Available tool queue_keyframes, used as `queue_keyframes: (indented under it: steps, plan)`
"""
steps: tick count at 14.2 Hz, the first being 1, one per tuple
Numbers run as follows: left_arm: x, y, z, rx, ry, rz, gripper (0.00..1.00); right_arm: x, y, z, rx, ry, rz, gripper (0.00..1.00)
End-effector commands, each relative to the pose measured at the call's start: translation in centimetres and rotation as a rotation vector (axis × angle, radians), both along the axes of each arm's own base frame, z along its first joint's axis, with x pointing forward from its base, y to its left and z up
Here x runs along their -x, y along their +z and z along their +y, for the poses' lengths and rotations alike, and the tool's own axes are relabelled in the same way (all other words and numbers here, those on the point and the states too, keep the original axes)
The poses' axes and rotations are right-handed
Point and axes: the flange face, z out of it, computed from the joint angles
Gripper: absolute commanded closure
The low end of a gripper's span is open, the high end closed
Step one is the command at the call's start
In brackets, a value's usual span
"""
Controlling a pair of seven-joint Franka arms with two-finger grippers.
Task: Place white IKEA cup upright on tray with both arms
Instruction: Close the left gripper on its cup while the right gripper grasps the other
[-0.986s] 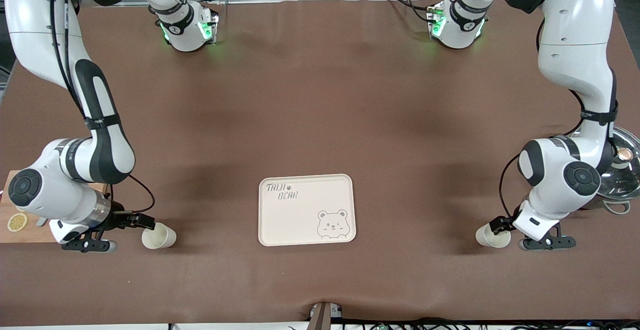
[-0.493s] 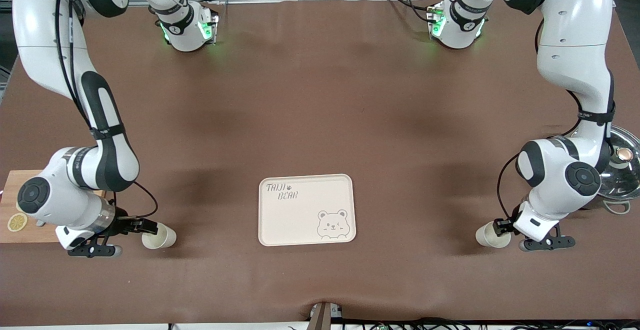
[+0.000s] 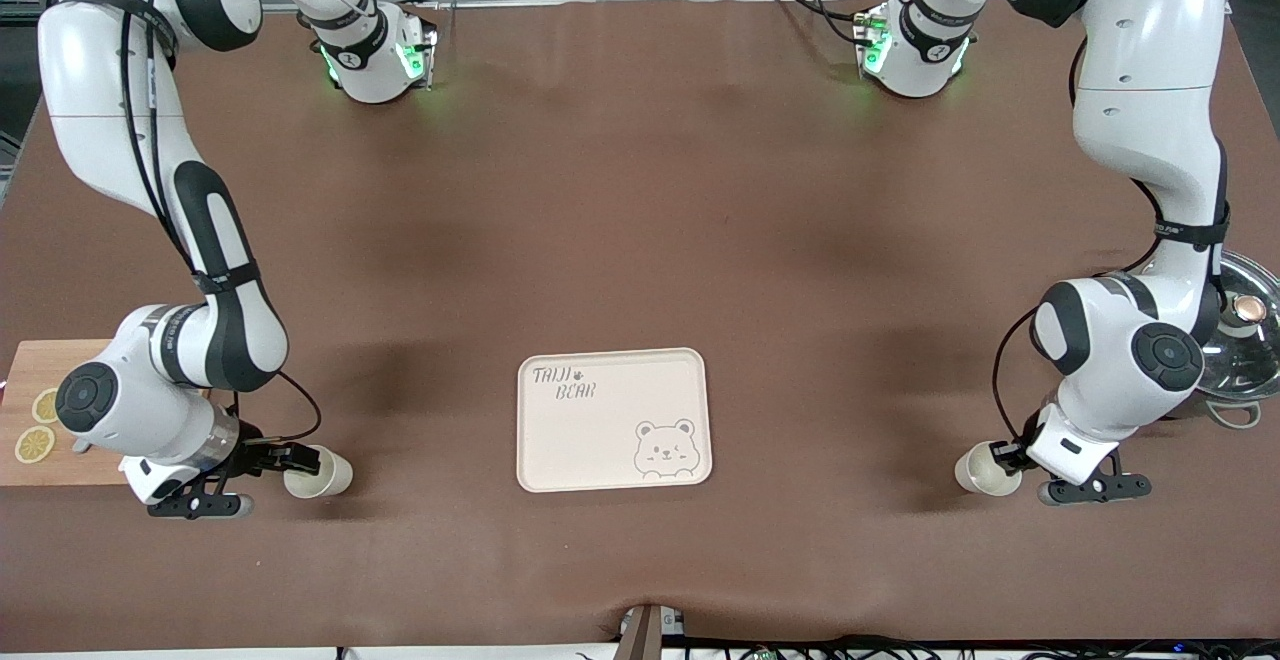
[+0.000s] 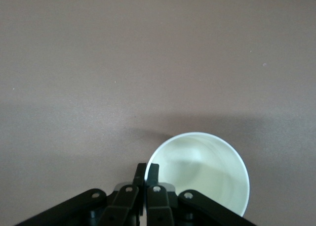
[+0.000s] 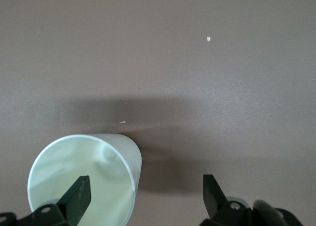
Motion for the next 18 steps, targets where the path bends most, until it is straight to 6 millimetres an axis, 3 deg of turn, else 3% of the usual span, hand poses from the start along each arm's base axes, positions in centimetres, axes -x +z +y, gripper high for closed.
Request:
queue_keyframes:
  steps: [1,5,7,10,14,18]
  plan:
    - [-0.4,1.0,0.0,0.011,0.026,-0.022,1.00,-0.5,-0.2,-0.2,-0.006,0.008,-0.015,0.00]
    - [-1.6,3.6,-0.6,0.021,0.040,-0.028,1.00,-0.6,-0.3,0.6,-0.001,0.022,-0.028,0.00]
    - [-2.0,5.2,-2.3,0.026,0.048,0.020,1.00,-0.6,-0.3,0.7,-0.001,0.022,-0.027,0.00]
    - [-2.0,6.1,-5.0,0.041,0.102,0.054,1.00,-0.6,-0.4,0.8,0.000,0.023,-0.026,0.34]
    - [-1.7,6.5,-9.6,0.070,0.185,0.052,1.00,-0.6,-0.5,1.0,0.000,0.027,-0.024,0.71]
    - [-1.0,6.5,-14.7,0.100,0.268,0.055,1.00,-0.6,-0.5,1.1,0.001,0.030,-0.024,0.94]
